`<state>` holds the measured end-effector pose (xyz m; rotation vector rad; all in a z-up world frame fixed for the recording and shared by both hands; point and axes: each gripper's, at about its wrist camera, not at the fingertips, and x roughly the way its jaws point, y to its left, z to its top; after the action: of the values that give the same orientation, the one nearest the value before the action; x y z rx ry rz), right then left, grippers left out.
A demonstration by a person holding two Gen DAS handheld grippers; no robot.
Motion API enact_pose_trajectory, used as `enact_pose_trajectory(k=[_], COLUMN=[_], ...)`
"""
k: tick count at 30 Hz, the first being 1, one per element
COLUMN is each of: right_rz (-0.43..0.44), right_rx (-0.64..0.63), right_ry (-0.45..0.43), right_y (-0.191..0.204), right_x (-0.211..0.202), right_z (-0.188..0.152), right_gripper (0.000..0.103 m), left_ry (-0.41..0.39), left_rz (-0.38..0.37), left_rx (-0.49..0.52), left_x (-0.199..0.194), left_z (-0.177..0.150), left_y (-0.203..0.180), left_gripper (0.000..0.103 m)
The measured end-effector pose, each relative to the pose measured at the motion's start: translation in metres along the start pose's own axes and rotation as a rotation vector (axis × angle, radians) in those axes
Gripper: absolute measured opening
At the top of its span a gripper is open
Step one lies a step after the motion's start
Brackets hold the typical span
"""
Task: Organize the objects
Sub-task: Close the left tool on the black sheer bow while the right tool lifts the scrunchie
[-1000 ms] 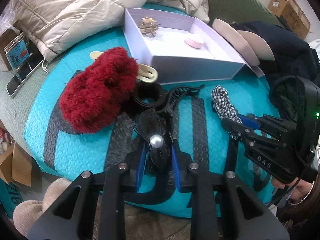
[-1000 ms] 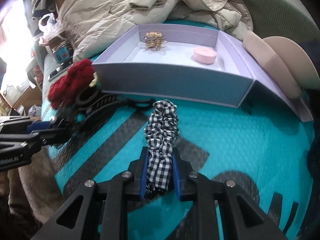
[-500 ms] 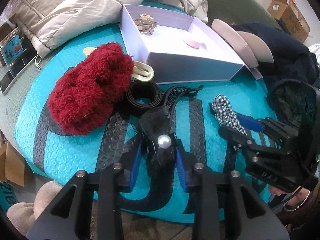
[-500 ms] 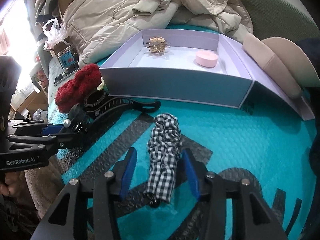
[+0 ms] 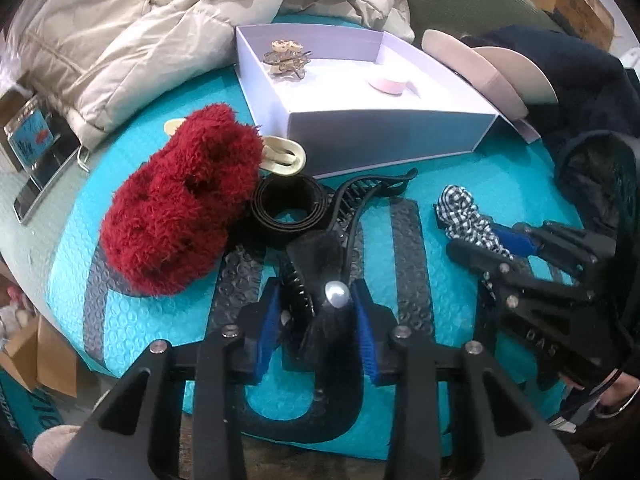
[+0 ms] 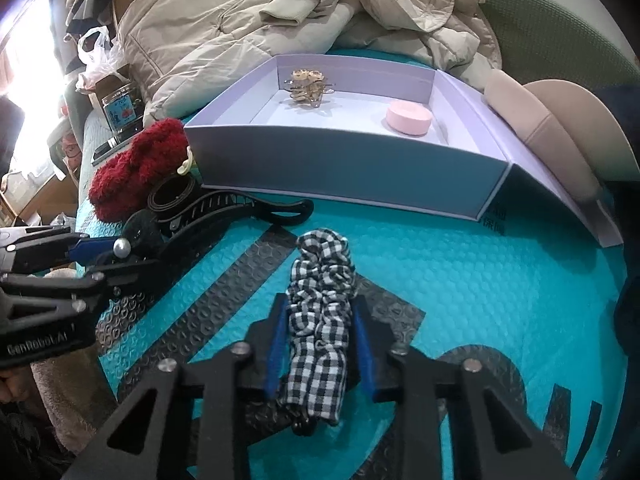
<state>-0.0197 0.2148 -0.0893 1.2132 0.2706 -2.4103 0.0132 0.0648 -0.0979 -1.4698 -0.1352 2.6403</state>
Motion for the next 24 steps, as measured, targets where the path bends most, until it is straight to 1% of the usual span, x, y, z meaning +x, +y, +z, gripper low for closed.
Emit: enact_pose_trajectory(k=[9, 15, 24], right_rz=[0.009, 0.032, 0.045], right_rx=[-0.004, 0.014, 0.009], right_ry=[-0.015, -0.015, -0.049], right_y=[-0.002, -0.006, -0.003], right_x=[-0.001, -0.007, -0.027], right_z=[0.0, 0.001, 0.001], right_gripper=[0.024, 0.022, 0.022], left_ry=[-0.002, -0.022, -0.054], left_rz=[-0.039, -0.041, -0.035], left_rx=[-0.029, -0.035, -0.028], left_x=[-0.005, -0.019, -0.044], left_z=[-0.001, 0.001, 0.004], left_y=[0.008, 0.011, 0.006], left_gripper=[0.032, 0.032, 0.032])
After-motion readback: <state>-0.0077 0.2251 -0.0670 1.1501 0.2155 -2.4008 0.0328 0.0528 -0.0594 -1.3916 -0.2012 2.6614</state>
